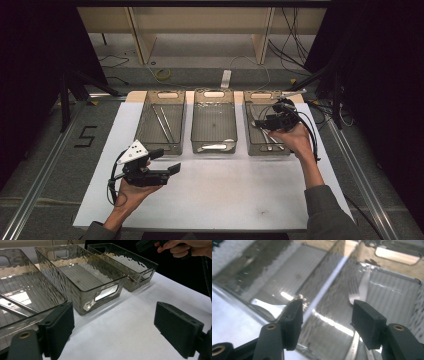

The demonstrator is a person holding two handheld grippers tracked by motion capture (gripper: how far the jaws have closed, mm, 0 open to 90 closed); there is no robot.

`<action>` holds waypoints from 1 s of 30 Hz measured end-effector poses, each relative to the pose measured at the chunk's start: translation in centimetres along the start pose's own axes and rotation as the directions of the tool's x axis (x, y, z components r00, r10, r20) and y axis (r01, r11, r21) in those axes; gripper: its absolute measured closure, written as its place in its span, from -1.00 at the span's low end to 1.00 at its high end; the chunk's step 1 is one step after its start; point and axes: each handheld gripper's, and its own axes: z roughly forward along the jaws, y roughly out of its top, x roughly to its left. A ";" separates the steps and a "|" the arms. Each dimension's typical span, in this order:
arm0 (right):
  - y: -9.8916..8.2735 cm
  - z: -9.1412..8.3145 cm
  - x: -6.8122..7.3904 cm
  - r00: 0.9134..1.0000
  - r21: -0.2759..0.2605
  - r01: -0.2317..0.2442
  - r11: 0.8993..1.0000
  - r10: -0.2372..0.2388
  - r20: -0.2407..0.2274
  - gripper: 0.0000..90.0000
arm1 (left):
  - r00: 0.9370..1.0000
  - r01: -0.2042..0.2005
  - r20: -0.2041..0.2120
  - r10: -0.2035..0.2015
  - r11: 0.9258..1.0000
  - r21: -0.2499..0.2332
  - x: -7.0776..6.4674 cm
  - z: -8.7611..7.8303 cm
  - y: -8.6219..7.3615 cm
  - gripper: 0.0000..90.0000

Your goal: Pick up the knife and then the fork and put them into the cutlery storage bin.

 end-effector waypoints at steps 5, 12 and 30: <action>-0.6 -1.0 1.4 0.999 -0.056 0.012 0.998 -0.015 -0.042 -0.16 | 1.000 0.001 0.004 -0.001 1.000 0.003 0.0 0.0 0.0 -0.65; -1.7 -1.8 2.9 0.996 -0.101 0.008 0.995 -0.017 -0.092 -0.24 | 0.999 0.026 0.023 -0.026 1.000 -0.007 0.3 -0.2 0.0 -0.65; -4.3 -2.9 5.2 0.985 -0.196 0.014 0.981 -0.047 -0.164 -0.37 | 0.999 0.030 0.029 -0.030 1.000 -0.005 0.3 0.0 0.0 -0.65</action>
